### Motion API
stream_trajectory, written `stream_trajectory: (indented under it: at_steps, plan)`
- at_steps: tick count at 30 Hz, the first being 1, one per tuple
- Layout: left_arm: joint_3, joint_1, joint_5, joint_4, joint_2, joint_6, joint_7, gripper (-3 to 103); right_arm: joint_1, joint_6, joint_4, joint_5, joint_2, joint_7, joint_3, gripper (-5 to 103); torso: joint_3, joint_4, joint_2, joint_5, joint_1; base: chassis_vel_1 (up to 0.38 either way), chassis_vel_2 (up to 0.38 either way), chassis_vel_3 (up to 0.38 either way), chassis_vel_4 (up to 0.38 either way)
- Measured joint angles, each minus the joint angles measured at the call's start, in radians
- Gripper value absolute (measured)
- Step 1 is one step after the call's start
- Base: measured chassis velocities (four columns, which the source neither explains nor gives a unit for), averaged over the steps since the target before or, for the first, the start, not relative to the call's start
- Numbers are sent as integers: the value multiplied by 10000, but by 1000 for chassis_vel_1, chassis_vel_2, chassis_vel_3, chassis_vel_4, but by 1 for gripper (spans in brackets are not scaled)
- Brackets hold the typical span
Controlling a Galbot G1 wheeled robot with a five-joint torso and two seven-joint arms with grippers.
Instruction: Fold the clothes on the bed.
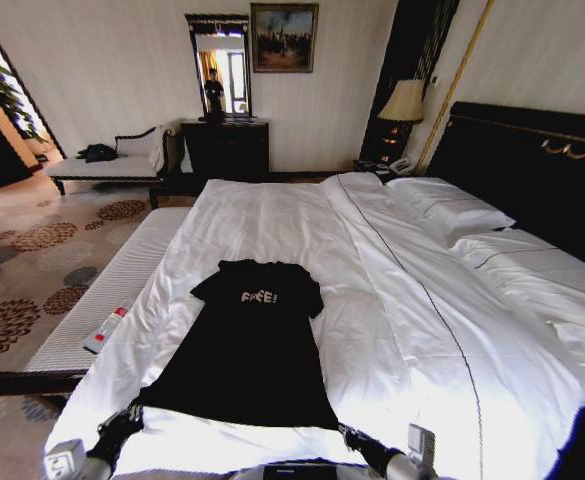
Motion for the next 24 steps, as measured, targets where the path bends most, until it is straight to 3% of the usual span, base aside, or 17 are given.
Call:
stream_trajectory:
  at_steps: [19, 21, 23, 24]
  plan:
    - [820, -216, 726, 698, -305, -136, -223, 0, 164, 174, -311, -494, 230, -8, -523, -3, 1, 0, 0, 0, 2, 0, 0, 0, 0]
    - [866, -225, 721, 688, -304, -87, -266, -1, 153, 225, -312, -500, 270, -6, -564, 8, 1, 0, 0, 0, 2, 0, 0, 0, 0]
    - [890, -232, 784, 683, -303, -50, -283, 10, 138, 249, -312, -491, 281, 1, -567, 19, 1, 1, 0, 1, 2, 0, 0, 0, 0]
    - [890, -232, 784, 683, -303, -50, -283, 10, 138, 249, -312, -491, 281, 1, -567, 19, 1, 1, 0, 1, 2, 0, 0, 0, 0]
